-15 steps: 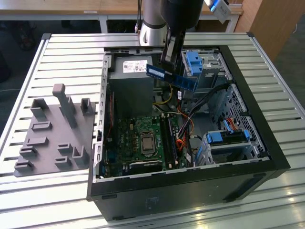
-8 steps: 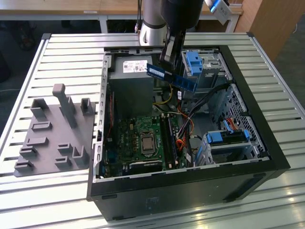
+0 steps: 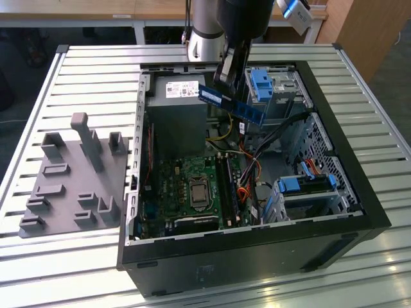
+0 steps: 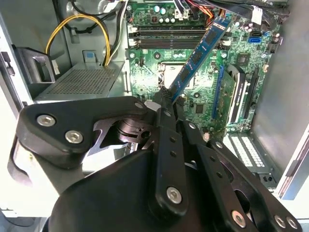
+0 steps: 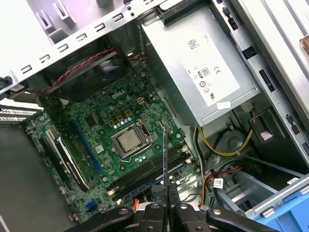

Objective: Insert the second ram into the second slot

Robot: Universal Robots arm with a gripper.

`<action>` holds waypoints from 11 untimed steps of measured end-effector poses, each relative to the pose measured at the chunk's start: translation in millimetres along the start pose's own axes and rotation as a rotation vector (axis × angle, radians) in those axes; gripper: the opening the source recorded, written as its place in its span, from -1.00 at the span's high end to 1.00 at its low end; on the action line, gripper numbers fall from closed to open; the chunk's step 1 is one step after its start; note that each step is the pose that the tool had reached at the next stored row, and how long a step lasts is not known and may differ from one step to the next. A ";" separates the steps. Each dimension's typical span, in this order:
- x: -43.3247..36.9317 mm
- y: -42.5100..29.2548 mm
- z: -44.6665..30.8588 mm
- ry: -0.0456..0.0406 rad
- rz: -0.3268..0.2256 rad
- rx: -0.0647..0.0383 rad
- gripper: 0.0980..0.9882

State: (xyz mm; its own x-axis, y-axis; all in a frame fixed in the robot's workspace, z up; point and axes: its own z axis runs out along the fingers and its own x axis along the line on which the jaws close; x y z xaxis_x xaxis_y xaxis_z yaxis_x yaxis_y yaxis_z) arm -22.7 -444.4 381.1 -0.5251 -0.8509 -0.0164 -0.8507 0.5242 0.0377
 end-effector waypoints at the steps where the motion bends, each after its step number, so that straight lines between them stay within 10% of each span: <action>1: 0.0 0.0 0.0 -0.0002 0.005 0.000 0.91; 11: 0.0 0.0 0.0 -0.0024 0.068 0.001 0.91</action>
State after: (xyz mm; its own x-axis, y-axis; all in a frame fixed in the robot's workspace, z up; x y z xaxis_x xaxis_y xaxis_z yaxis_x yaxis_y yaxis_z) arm -22.7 -444.4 381.1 -0.5814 -0.8134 -0.0162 -0.8133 0.5806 0.0377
